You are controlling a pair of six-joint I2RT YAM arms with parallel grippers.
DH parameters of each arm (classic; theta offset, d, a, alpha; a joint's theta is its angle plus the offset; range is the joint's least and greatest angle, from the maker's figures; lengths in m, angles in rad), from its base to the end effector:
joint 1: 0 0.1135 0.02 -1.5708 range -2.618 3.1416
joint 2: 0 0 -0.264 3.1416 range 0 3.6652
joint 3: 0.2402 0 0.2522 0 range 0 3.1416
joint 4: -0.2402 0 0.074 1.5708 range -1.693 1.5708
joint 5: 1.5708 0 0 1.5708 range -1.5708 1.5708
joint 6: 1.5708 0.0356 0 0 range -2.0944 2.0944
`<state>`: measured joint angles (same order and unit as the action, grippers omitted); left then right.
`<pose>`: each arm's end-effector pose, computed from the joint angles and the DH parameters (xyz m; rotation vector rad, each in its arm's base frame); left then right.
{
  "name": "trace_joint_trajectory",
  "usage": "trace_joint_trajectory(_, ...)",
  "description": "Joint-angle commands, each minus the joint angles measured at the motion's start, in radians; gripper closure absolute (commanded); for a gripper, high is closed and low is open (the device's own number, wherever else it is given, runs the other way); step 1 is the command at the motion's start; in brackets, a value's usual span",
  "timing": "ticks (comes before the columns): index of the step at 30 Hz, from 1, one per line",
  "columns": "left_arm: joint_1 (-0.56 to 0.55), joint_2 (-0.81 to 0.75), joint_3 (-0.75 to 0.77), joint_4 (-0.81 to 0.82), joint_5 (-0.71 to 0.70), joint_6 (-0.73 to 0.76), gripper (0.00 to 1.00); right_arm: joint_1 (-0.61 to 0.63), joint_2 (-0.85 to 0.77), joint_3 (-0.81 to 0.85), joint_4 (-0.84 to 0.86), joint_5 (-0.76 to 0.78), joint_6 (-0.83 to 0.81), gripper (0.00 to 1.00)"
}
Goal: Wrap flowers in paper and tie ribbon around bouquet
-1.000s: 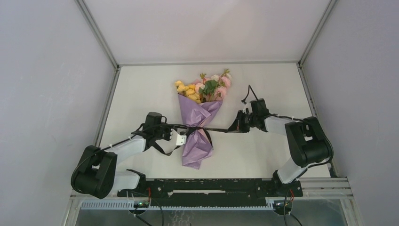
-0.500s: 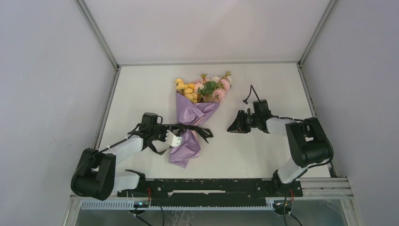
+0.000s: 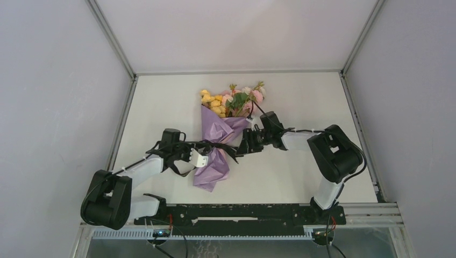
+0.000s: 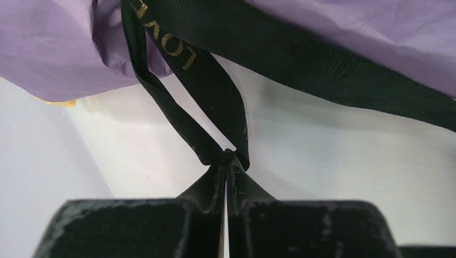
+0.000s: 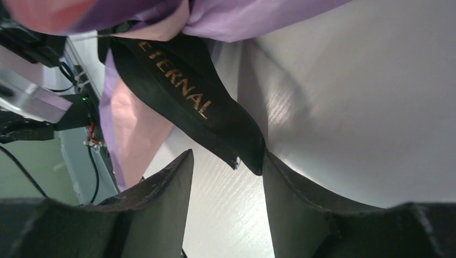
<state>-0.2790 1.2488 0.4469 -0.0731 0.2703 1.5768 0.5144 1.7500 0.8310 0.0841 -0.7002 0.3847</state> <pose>0.2082 -0.0695 0.1465 2.0067 1.3541 0.2679 0.2771 0.1830 0.1399 -0.5125 2.4688 1.2394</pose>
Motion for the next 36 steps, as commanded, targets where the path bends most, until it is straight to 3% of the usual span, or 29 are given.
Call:
trace_joint_trajectory(1, -0.003, -0.024, 0.024, 0.049, 0.035, -0.048, 1.0, 0.019, 0.042, 0.01, 0.041, 0.068, 0.002, 0.47)
trace_joint_trajectory(3, -0.004, -0.026, 0.035, 0.096, 0.024, -0.08, 1.0, 0.018, 0.057, 0.01, 0.034, 0.09, 0.014, 0.65)
trace_joint_trajectory(5, -0.002, -0.028, 0.041, 0.186, 0.026, -0.102, 1.0, 0.009, 0.063, 0.01, 0.016, 0.101, 0.024, 0.97)
trace_joint_trajectory(6, 0.0, -0.027, 0.043, 0.239, 0.032, -0.11, 1.0, 0.005, 0.063, 0.009, -0.003, 0.106, 0.029, 1.0)
trace_joint_trajectory(11, 0.05, 0.051, 0.11, 0.403, 0.1, -0.086, 1.0, -0.025, 0.013, -0.074, -0.078, 0.105, 0.086, 1.0)
trace_joint_trajectory(16, 0.097, 0.168, 0.231, 0.312, 0.148, -0.025, 1.0, -0.026, -0.016, -0.154, -0.145, 0.078, 0.116, 1.0)
trace_joint_trajectory(29, 0.176, 0.409, 0.393, 0.189, 0.191, 0.102, 1.0, -0.127, 0.01, -0.162, -0.296, 0.039, 0.021, 1.0)
trace_joint_trajectory(36, 0.174, 0.446, 0.379, 0.199, 0.232, 0.128, 1.0, -0.149, 0.025, -0.164, -0.285, 0.027, 0.019, 1.0)
